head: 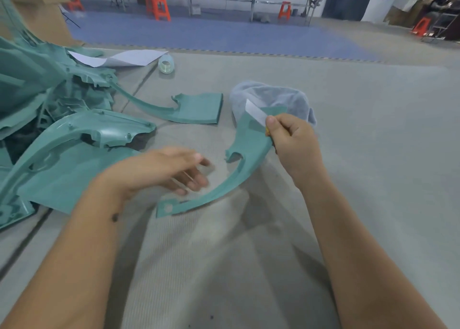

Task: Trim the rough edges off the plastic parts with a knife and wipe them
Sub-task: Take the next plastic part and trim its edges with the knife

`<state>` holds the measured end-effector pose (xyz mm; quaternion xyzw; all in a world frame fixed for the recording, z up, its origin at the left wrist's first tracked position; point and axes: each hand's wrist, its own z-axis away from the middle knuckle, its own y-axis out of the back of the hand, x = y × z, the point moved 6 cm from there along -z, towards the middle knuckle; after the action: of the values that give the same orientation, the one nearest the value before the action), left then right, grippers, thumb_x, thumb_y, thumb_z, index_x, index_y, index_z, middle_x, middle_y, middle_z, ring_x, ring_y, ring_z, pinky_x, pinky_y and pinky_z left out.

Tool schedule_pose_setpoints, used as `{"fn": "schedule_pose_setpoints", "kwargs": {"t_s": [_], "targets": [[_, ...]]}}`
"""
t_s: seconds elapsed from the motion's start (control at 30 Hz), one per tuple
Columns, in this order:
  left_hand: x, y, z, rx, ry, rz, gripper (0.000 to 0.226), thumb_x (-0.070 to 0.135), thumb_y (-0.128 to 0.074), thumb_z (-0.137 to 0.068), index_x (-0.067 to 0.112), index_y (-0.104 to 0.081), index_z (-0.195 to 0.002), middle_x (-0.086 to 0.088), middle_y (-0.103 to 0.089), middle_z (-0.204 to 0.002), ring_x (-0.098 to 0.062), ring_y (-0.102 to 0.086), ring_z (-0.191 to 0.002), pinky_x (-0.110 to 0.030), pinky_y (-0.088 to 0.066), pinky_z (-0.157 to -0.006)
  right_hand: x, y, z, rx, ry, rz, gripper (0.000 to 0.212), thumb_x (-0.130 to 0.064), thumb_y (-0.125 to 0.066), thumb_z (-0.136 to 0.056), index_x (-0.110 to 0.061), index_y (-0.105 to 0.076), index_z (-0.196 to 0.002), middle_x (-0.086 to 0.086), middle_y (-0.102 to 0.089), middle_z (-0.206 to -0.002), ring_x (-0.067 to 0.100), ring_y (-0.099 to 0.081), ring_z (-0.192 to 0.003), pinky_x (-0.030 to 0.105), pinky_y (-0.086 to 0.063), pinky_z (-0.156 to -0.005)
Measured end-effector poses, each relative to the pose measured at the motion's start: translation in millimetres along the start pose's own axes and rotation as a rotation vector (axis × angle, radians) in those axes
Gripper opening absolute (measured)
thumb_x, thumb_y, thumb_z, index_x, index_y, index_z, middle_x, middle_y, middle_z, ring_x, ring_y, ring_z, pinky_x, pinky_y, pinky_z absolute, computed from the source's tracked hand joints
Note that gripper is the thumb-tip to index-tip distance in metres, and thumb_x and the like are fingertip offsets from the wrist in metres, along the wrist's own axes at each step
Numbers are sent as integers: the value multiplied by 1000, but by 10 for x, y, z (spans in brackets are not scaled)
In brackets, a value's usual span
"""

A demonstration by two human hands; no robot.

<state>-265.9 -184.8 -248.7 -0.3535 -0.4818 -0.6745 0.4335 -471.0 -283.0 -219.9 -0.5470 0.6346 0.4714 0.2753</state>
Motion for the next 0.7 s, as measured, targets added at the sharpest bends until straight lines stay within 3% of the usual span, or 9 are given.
{"fn": "schedule_pose_setpoints", "kwargs": {"t_s": [0.1, 0.2, 0.3, 0.43, 0.53, 0.7], "targets": [[72, 182, 84, 176, -48, -348, 33, 52, -46, -92, 29, -69, -98, 10, -73, -87, -10, -67, -87, -34, -52, -87, -29, -37, 22, 56, 23, 59, 37, -22, -53, -98, 0, -47, -69, -6, -36, -58, 7, -29, -57, 20, -26, -52], [215, -79, 22, 313, -95, -772, 51, 76, -37, -78, 32, -63, -83, 13, -67, -76, -6, -61, -75, -29, -49, -68, -84, -156, 78, 109, 35, 103, 38, -23, -52, -98, -16, -40, -62, -10, -34, -53, 8, -31, -56, 23, -27, -54], [288, -402, -84, 441, -195, -993, 53, 80, -36, -73, 31, -49, -88, 12, -61, -74, -11, -57, -68, -28, -36, -52, -134, -267, 144, 140, 81, 13, 33, -25, -49, -99, -19, -43, -67, -11, -39, -60, 8, -35, -61, 29, -33, -59], [201, -474, -194, 525, -253, -891, 29, 49, -45, -91, 22, -38, -100, 0, -60, -80, -31, -59, -78, -36, -38, -58, -110, -268, 112, 135, 31, -324, 29, -29, -48, -97, -32, -53, -69, -10, -46, -68, 7, -40, -66, 27, -37, -64], [161, -344, -205, 608, -307, -827, 22, 41, -38, -97, 20, -33, -98, -1, -55, -71, -33, -58, -72, -38, -40, -57, 32, -140, 60, 95, -51, -530, 26, -25, -47, -101, -25, -62, -80, -10, -53, -63, 4, -46, -61, 17, -40, -59], [131, -269, -205, 687, -280, -824, 27, 44, -28, -100, 19, -33, -92, -3, -55, -70, -33, -57, -68, -36, -39, -55, 122, -129, 80, -204, -135, -465, 24, -21, -50, -101, -16, -66, -84, 0, -61, -61, 10, -48, -53, 18, -42, -54]]}}
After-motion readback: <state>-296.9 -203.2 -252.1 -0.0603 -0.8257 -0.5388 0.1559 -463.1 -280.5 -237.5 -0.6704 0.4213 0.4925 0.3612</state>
